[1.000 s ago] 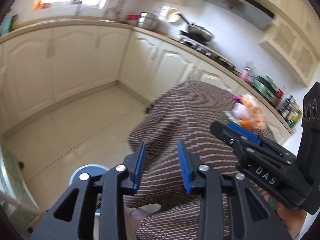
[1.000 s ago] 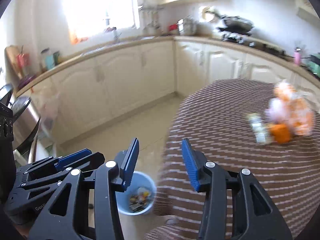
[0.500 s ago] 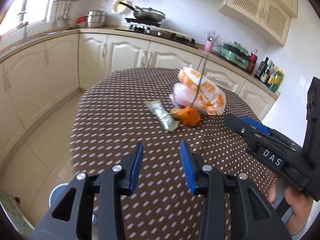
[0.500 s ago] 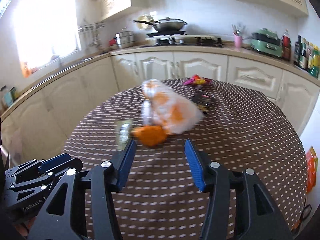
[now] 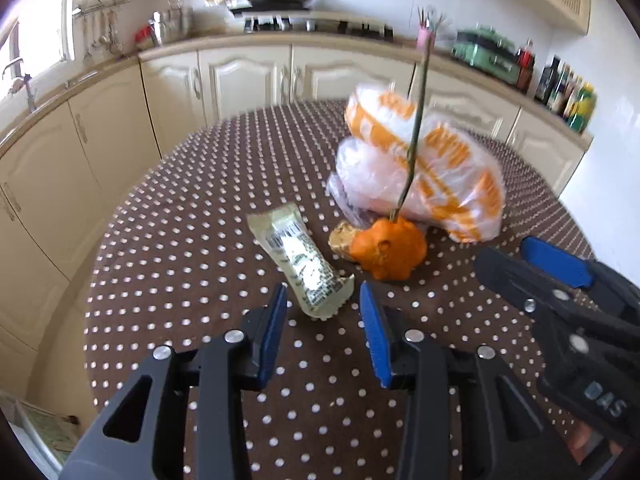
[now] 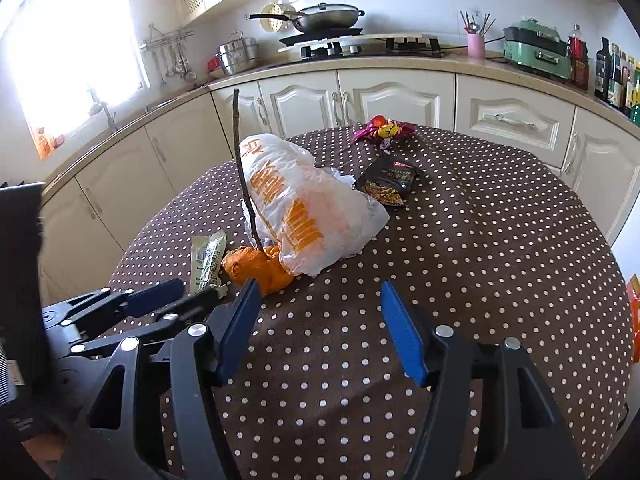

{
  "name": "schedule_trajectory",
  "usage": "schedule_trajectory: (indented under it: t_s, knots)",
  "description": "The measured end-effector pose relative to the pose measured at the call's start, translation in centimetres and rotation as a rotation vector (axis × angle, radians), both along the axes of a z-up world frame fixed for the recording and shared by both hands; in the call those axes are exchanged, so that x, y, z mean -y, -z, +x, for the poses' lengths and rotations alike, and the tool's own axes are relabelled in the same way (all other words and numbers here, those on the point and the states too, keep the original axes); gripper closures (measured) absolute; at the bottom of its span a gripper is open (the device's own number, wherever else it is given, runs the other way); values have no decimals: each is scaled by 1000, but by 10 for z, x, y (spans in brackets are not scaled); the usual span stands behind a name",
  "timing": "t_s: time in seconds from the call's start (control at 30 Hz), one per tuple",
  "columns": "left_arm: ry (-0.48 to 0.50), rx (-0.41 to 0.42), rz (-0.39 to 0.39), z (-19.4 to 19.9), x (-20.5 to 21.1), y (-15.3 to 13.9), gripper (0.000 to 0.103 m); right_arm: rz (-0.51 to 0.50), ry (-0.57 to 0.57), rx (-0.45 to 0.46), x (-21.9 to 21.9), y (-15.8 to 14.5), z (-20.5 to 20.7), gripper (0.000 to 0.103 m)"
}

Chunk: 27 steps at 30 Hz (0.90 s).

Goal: Collect trash
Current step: 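Grasp the green-white wrapper with the left gripper while the right grasps the orange peel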

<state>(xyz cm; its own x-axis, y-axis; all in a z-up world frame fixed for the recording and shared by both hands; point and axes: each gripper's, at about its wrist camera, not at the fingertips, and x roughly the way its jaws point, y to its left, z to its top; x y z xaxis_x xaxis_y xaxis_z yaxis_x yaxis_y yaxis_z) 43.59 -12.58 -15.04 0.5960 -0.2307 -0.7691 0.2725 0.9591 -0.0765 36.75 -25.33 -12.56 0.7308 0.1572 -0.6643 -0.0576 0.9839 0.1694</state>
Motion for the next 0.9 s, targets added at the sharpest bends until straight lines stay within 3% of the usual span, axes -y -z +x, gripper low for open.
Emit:
schedule_trajectory:
  t_s: [0.17, 0.33, 0.47, 0.8, 0.9]
  knots:
    - [15, -14, 32, 14, 3, 0, 67, 2, 1, -10, 0, 0, 8, 43]
    - [5, -15, -19, 18, -10, -2, 83, -15, -15, -20, -8, 2, 8, 42]
    - [-18, 41, -68, 0, -31, -9, 84, -31, -42, -29, -22, 1, 9, 42]
    - [-86, 77, -150, -33, -84, -11, 84, -59, -98, -77, -62, 8, 30, 42]
    - [-90, 81, -166, -35, -92, -10, 84, -87, -77, -88, -68, 12, 39, 50]
